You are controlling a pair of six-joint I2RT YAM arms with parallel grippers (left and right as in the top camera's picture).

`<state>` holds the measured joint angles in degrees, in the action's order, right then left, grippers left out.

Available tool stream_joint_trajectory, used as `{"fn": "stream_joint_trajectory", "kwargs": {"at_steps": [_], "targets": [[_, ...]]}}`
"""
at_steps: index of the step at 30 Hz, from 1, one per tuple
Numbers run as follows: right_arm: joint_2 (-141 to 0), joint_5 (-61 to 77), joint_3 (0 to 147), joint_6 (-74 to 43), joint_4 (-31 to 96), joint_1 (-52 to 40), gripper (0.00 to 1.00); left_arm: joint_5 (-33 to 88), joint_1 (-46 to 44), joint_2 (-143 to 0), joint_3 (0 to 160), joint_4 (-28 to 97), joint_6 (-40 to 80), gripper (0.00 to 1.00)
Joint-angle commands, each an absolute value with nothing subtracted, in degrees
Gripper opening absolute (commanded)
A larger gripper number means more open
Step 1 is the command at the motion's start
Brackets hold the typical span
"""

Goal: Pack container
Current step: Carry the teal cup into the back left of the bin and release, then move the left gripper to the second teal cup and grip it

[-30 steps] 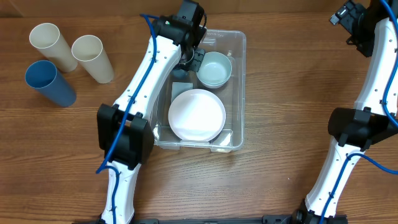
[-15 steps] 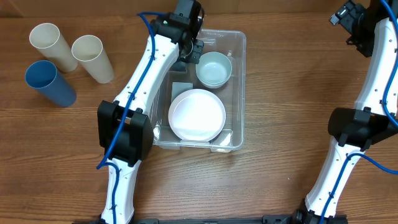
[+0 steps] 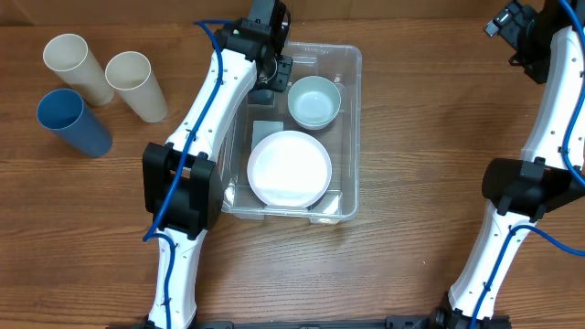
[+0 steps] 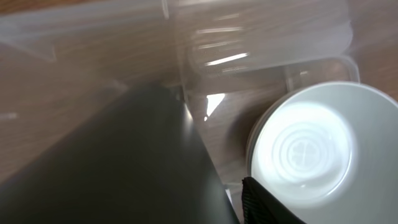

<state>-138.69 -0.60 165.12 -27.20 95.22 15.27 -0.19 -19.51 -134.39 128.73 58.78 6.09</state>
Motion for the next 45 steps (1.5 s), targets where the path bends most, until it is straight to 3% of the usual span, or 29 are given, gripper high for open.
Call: {"fn": "stream_joint_trajectory", "kwargs": {"at_steps": [1, 22, 28, 31, 36, 40, 45], "targets": [[-136.7, -1.0, 166.6, -27.7, 95.1, 15.2, 1.0, -0.6, -19.1, -135.6, 128.7, 57.1, 6.5, 0.51], [-136.7, -1.0, 166.6, -27.7, 95.0, 15.2, 1.0, -9.6, -19.1, -134.9, 149.9, 66.5, 5.1, 0.63], [-136.7, -1.0, 166.6, -27.7, 95.1, 15.2, 1.0, -12.4, -17.9, -128.8, 162.8, 82.6, 8.7, 0.8], [-136.7, -1.0, 166.6, -27.7, 95.1, 15.2, 1.0, -12.4, -12.6, -127.8, 162.8, 95.7, 14.5, 0.82], [-136.7, -1.0, 166.6, -27.7, 95.1, 15.2, 1.0, 5.0, -0.5, -125.9, 160.5, 96.8, 11.1, 0.82], [-136.7, -1.0, 166.6, -27.7, 95.1, 15.2, 1.0, 0.4, 3.0, -118.3, 156.7, 96.8, 6.9, 1.0], [-136.7, -1.0, 166.6, -27.7, 95.0, 15.2, 1.0, -13.2, 6.2, -105.0, 142.2, 96.8, 3.1, 1.0]]}}
